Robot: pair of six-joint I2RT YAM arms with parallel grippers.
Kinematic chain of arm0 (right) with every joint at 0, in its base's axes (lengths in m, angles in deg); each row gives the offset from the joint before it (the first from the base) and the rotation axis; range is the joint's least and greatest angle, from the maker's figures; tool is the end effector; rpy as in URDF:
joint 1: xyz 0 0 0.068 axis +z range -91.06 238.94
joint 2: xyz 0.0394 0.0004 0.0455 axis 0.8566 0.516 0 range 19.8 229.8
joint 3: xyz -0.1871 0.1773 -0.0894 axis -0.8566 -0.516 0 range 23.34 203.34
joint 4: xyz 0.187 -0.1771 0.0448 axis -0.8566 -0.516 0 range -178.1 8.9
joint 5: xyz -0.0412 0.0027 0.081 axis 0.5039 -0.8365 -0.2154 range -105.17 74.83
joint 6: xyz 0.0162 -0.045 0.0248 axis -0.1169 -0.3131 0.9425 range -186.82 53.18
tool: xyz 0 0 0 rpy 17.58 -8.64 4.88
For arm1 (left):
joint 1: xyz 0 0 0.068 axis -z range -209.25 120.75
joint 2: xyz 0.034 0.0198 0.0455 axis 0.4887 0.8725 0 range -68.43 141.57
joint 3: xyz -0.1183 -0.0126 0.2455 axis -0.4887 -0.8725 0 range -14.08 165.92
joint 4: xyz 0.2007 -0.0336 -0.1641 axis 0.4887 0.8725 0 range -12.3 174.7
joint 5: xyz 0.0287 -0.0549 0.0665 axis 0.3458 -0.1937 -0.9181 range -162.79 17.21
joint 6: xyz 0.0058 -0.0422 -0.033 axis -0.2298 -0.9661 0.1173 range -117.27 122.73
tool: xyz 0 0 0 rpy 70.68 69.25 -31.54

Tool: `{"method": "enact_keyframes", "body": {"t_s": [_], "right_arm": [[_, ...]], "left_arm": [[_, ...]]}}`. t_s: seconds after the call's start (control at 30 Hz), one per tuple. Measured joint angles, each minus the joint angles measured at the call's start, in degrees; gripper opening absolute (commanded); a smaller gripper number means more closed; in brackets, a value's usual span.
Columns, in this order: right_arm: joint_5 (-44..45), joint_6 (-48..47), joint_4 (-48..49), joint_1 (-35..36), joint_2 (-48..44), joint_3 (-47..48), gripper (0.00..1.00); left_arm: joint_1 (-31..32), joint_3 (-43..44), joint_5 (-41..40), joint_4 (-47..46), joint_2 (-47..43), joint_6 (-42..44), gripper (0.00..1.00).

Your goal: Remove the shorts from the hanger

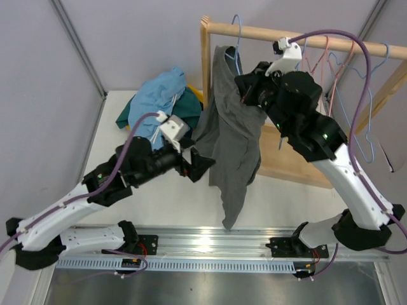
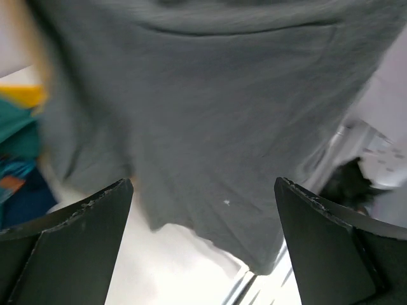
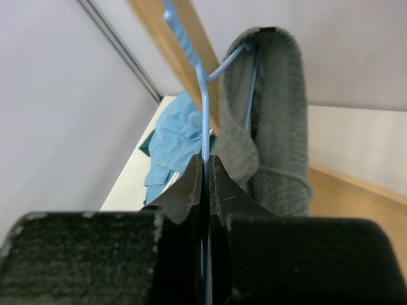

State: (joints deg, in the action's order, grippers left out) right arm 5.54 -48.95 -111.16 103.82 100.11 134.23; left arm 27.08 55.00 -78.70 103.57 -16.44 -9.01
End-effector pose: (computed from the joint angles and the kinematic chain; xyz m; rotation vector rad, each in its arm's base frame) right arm 0.1953 0.1768 0.5510 -0.0849 1.5893 0.5782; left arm 0.1039 -0.1495 0.4342 0.6047 1.6830 -0.7812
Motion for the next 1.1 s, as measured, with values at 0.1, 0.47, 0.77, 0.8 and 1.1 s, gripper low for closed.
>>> {"method": "enact_keyframes", "body": {"t_s": [0.1, 0.47, 0.77, 0.8, 1.1], "right_arm": [[4.8, -1.5, -0.6, 5.9, -3.8, 0.0, 0.00], [20.7, -7.6, 2.6, 20.3, -7.5, -4.5, 0.00], [24.8, -8.9, 3.0, 21.3, -6.8, -5.9, 0.00], [25.0, -8.9, 3.0, 21.3, -6.8, -5.9, 0.00], [26.5, -7.9, 1.7, 22.8, -9.0, -5.5, 0.00]], "left_arm": [[9.8, 3.1, -2.8, -4.0, 5.8, 0.9, 0.99], [26.9, 12.5, -6.7, -12.3, 21.8, 2.8, 0.99], [31.3, 14.8, -14.4, -13.4, 25.3, 3.9, 0.88], [31.3, 14.8, -15.6, -13.4, 25.7, 4.2, 0.85], [31.4, 14.8, -25.6, -16.7, 28.9, 5.8, 0.00]]}}
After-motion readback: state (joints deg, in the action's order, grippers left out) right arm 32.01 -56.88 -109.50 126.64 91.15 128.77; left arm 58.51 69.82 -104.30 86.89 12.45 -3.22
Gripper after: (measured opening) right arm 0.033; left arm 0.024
